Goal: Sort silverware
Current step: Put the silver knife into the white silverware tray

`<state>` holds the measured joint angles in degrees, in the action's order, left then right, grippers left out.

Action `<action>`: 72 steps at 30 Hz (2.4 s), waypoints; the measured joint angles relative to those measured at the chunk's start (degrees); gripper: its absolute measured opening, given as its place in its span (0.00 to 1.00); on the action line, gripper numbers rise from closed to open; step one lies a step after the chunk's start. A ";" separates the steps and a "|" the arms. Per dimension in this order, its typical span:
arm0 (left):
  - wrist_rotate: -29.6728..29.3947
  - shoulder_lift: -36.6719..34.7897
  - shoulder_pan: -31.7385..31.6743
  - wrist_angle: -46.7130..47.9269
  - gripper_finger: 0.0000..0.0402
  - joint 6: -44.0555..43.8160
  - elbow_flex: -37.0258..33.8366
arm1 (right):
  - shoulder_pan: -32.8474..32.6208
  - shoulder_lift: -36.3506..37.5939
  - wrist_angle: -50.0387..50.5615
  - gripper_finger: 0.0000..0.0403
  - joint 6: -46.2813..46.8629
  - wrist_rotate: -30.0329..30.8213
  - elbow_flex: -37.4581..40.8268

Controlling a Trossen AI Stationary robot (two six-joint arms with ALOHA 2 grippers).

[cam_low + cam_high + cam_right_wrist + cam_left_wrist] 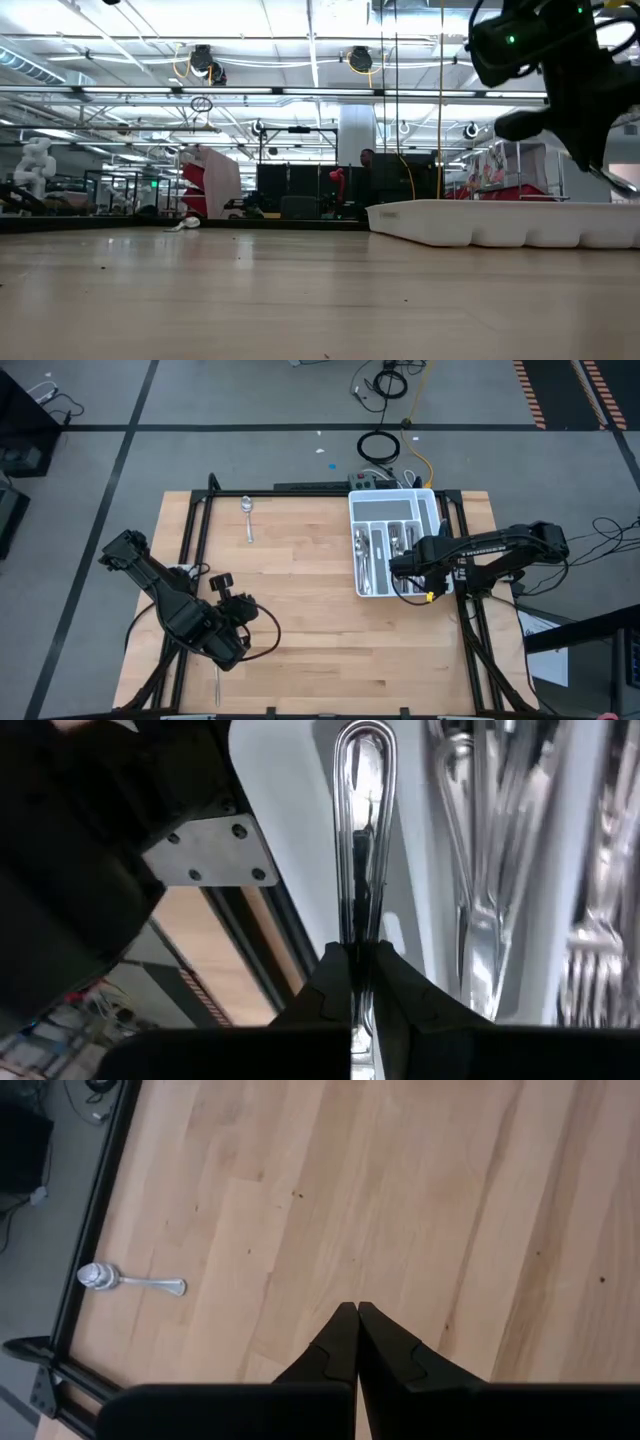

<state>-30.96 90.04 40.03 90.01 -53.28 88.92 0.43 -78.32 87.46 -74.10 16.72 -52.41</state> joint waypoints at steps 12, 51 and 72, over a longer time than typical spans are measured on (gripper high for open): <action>0.02 0.00 -2.20 0.00 0.02 -0.31 0.00 | 0.10 -0.05 -11.23 0.00 -6.28 2.48 5.08; -9.87 0.02 -12.49 -0.01 0.06 -6.73 0.00 | 6.06 2.17 -20.33 0.33 19.01 6.15 0.90; -10.10 0.09 -17.94 -0.03 0.06 -6.00 -1.42 | 22.36 5.16 -22.11 0.00 62.37 2.68 6.45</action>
<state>-41.06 90.13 22.09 89.98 -59.27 87.50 22.78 -73.17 65.35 -11.73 19.40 -45.96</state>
